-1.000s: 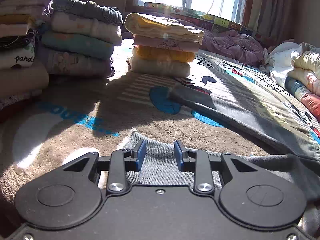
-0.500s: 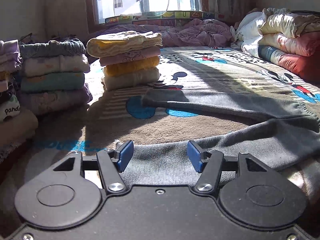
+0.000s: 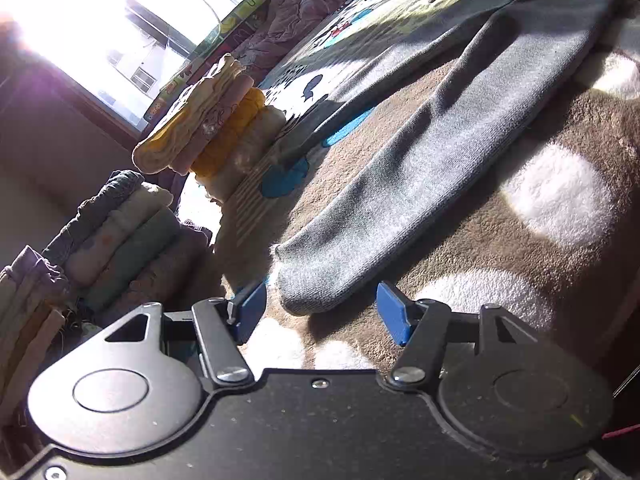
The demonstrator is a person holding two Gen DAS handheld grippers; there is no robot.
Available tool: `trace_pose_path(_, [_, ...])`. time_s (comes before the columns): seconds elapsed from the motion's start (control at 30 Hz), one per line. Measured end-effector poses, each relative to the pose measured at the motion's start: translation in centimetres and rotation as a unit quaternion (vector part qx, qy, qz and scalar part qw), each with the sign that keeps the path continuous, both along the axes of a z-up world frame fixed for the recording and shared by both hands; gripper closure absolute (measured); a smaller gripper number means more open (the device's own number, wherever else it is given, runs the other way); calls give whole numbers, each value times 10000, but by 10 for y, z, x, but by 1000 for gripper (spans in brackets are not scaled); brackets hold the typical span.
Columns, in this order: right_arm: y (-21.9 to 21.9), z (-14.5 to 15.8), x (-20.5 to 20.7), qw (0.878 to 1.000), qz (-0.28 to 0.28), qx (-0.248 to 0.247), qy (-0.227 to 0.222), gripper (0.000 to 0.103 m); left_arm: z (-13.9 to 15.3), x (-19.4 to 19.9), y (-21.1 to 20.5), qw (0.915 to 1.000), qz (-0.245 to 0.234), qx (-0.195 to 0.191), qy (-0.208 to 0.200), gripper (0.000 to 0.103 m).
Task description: Fold clothes
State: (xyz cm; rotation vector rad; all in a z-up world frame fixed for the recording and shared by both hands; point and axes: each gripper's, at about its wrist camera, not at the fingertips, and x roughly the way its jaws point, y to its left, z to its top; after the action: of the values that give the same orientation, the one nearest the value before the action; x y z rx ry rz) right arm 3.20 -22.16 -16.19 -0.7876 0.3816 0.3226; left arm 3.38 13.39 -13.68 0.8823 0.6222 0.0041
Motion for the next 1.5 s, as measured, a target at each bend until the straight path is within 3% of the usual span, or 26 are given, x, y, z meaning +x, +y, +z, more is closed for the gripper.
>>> trace_pose_path(0.17, [-3, -4, 0, 9999, -22, -122, -109, 56, -24, 6, -2, 9957, -288, 865, -165, 40])
trace_pose_path(0.33, [8, -15, -1, 9970, 176, -610, -446, 55, -24, 13, 3, 9942, -311, 961, -366, 38])
trace_pose_path(0.43, [10, -15, 5, 9967, 211, -602, -504, 57, -21, 16, 6, 9940, -295, 904, -545, 39])
trace_pose_path(0.47, [10, -15, 7, 9967, 223, -591, -512, 58, -20, 18, 7, 9941, -247, 864, -616, 47])
trace_pose_path(0.5, [10, -14, 9, 9970, 234, -555, -482, 61, -18, 19, 8, 9941, -175, 818, -689, 63])
trace_pose_path(0.53, [9, -13, 10, 9975, 231, -510, -441, 72, -16, 20, 10, 9940, -104, 772, -762, 72])
trace_pose_path(0.57, [8, -10, 11, 9981, 219, -420, -395, 79, -12, 22, 12, 9939, -17, 688, -860, 86])
trace_pose_path(0.7, [-3, 14, 12, 9978, 139, 233, -603, 86, 12, 32, 19, 9921, 249, -26, -1228, 94])
trace_pose_path(0.87, [-15, 39, 31, 9924, -49, 1005, -706, 89, 37, 60, 19, 9874, 431, -437, -1461, 96])
trace_pose_path(1.13, [-33, 64, 82, 9772, -366, 2063, -341, 91, 67, 118, 12, 9798, 758, -940, -1593, 97])
trace_pose_path(1.3, [-41, 82, 117, 9606, -414, 2748, -4, 93, 75, 160, 2, 9800, 769, -950, -1570, 98])
trace_pose_path(1.4, [-43, 86, 138, 9551, -406, 2935, 50, 102, 77, 179, -1, 9804, 788, -980, -1518, 98])
trace_pose_path(1.5, [-54, 83, 154, 9409, -481, 3346, 228, 101, 73, 178, 0, 9812, 771, -960, -1485, 98])
